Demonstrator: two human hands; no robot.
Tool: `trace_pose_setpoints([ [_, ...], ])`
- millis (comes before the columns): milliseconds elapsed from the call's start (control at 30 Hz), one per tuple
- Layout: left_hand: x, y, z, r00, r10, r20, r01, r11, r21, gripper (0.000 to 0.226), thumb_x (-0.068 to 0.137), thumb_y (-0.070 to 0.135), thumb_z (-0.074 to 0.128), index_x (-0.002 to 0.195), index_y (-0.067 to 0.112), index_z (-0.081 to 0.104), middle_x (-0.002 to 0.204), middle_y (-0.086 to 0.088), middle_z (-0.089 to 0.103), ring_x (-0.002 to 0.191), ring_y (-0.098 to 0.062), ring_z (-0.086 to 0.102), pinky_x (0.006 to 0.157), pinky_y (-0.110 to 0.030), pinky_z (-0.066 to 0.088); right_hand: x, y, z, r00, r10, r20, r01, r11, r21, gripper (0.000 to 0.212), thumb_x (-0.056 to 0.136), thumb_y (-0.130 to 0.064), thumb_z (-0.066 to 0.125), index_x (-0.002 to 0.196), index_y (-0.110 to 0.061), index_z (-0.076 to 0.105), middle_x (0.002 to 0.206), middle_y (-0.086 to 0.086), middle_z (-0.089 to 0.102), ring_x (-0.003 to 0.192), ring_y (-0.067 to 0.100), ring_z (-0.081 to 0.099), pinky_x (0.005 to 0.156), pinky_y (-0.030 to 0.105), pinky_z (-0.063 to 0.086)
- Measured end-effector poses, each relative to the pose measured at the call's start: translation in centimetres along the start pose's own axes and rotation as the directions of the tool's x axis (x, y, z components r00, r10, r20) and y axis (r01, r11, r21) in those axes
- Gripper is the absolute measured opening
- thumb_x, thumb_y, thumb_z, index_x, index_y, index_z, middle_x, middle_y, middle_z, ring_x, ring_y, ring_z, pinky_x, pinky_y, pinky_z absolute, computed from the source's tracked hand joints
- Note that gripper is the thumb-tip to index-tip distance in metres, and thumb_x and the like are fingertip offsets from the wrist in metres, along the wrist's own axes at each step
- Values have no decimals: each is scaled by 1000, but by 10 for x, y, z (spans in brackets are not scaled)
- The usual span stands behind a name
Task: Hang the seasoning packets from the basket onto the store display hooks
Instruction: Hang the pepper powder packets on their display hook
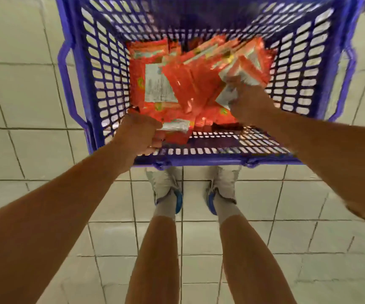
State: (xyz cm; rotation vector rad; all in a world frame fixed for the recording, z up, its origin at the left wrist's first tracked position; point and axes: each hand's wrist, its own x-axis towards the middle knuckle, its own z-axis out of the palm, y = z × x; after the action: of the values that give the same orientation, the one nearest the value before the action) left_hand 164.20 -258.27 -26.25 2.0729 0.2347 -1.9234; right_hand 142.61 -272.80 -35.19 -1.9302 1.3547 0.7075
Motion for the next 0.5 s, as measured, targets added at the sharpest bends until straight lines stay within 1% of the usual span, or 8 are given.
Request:
trace_pose_setpoints([
  [33, 7, -3, 3, 1000, -17, 18, 17, 1000, 16, 31, 102, 12, 42, 72, 18, 49, 72, -4, 53, 62, -17, 46, 59, -25, 35, 14, -2, 6, 999, -34, 24, 35, 998, -44, 67, 91, -21, 55, 152, -32, 28, 122, 19, 65, 106, 44, 63, 77, 41, 48],
  [100, 20, -10, 5, 1000, 23, -8, -22, 988, 154, 26, 101, 12, 50, 76, 16, 55, 80, -6, 62, 70, -17, 55, 68, -28, 46, 30, -3, 19, 997, -62, 36, 66, 991, -114, 73, 90, -24, 57, 152, -33, 20, 120, 22, 64, 104, 46, 63, 78, 44, 49],
  [200, 24, -17, 5, 994, 99, -37, -87, 964, 253, 13, 100, 10, 54, 93, 10, 65, 93, -7, 68, 80, -18, 62, 70, -27, 50, 31, 0, 28, 996, -27, -83, 20, 996, -92, 71, 94, -37, 56, 153, -19, 22, 121, 24, 62, 109, 47, 62, 85, 48, 50],
  [267, 21, -16, 6, 994, 101, -46, -89, 973, 212, 14, 101, 11, 53, 105, 7, 66, 103, -10, 68, 88, -21, 63, 70, -27, 52, 22, 2, 25, 984, 37, -172, -30, 999, 44, 62, 98, -45, 52, 146, -10, 36, 110, 18, 64, 106, 42, 63, 78, 40, 47],
  [300, 18, -15, 7, 994, 97, -45, -87, 979, 187, 11, 101, 12, 54, 102, 9, 65, 103, -10, 68, 90, -22, 64, 73, -28, 54, 15, 2, 22, 975, 83, -206, -51, 987, 153, 49, 98, -47, 53, 131, -11, 48, 99, 11, 64, 100, 37, 64, 72, 33, 43],
  [367, 13, -9, 13, 996, 88, 0, -87, 988, 130, 11, 101, 16, 56, 94, 14, 64, 102, -9, 71, 93, -23, 68, 81, -34, 57, -6, -2, 17, 955, 171, -244, -72, 927, 369, 33, 98, -43, 57, 110, -12, 56, 88, 1, 63, 89, 29, 67, 62, 29, 42],
  [433, 7, -4, 26, 994, 72, 79, -80, 993, 92, 20, 102, 26, 57, 107, 10, 68, 109, -9, 74, 100, -24, 72, 92, -40, 58, -33, -11, 13, 945, 249, -212, -84, 812, 578, 25, 98, -39, 59, 107, -15, 55, 89, -1, 67, 83, 24, 70, 63, 35, 56],
  [500, 0, -1, 43, 990, 103, 99, -109, 993, 56, 36, 98, 42, 61, 118, 13, 67, 115, -4, 74, 103, -19, 72, 91, -39, 59, -61, -26, 13, 952, 263, -155, -70, 683, 727, 17, 98, -34, 61, 102, -20, 54, 89, -1, 67, 79, 23, 72, 67, 49, 62],
])
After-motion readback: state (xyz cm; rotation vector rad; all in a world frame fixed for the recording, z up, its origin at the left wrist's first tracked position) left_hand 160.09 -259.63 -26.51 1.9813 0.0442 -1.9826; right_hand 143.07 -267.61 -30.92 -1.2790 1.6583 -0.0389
